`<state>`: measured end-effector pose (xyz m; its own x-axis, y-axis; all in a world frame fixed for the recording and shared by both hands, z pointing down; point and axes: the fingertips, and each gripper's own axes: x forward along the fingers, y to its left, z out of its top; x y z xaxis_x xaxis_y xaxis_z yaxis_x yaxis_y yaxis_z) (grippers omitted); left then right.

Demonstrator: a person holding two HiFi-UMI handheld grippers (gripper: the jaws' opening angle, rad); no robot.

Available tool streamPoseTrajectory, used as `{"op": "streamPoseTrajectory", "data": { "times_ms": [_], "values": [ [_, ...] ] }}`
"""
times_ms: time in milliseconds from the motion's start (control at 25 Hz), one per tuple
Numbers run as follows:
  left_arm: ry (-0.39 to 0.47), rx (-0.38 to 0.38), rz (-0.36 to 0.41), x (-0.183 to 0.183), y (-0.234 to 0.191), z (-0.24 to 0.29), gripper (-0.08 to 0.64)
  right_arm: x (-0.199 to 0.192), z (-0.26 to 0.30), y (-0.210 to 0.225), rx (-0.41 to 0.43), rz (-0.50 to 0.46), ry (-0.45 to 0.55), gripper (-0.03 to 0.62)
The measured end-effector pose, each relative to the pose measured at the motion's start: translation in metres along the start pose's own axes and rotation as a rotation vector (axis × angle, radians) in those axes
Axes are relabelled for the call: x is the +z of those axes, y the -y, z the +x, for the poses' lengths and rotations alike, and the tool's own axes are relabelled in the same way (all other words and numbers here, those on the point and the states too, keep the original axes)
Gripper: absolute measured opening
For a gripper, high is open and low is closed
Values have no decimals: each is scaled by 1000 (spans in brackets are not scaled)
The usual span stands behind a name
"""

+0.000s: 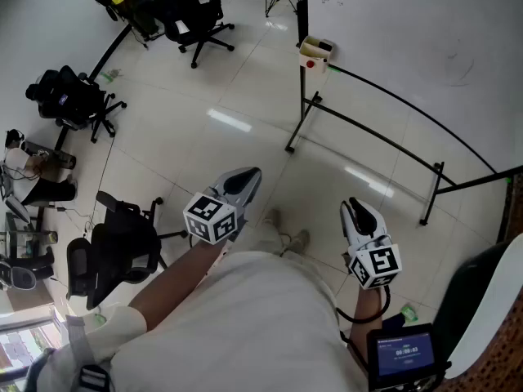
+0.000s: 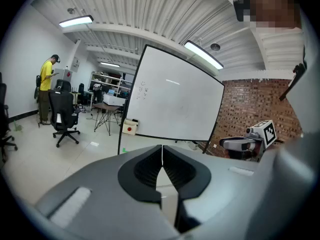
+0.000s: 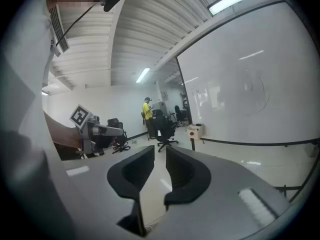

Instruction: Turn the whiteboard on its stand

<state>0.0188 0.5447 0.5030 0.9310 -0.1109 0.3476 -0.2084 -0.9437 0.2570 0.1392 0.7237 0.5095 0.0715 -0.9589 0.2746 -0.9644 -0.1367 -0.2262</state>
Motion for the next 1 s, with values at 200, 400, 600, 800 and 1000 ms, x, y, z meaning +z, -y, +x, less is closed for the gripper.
{"op": "streamPoseTrajectory", "data": {
  "times_ms": [200, 400, 600, 800, 1000],
  "values": [
    [4, 19, -18, -5, -16, -7, 25, 0, 19, -7, 20, -23, -7, 69],
    [8, 40, -38, -9, -31, -17, 25, 4, 35, -21, 50, -39, -18, 69],
    [36, 60, -52, -1, -54, -25, 25, 9, 56, -33, 71, -58, -39, 69],
    [51, 87, -70, 4, -87, -41, 25, 22, 89, -49, 91, -72, -42, 68],
    [71, 127, -91, 10, -129, -64, 25, 41, 130, -79, 131, -67, -27, 67]
  ]
}}
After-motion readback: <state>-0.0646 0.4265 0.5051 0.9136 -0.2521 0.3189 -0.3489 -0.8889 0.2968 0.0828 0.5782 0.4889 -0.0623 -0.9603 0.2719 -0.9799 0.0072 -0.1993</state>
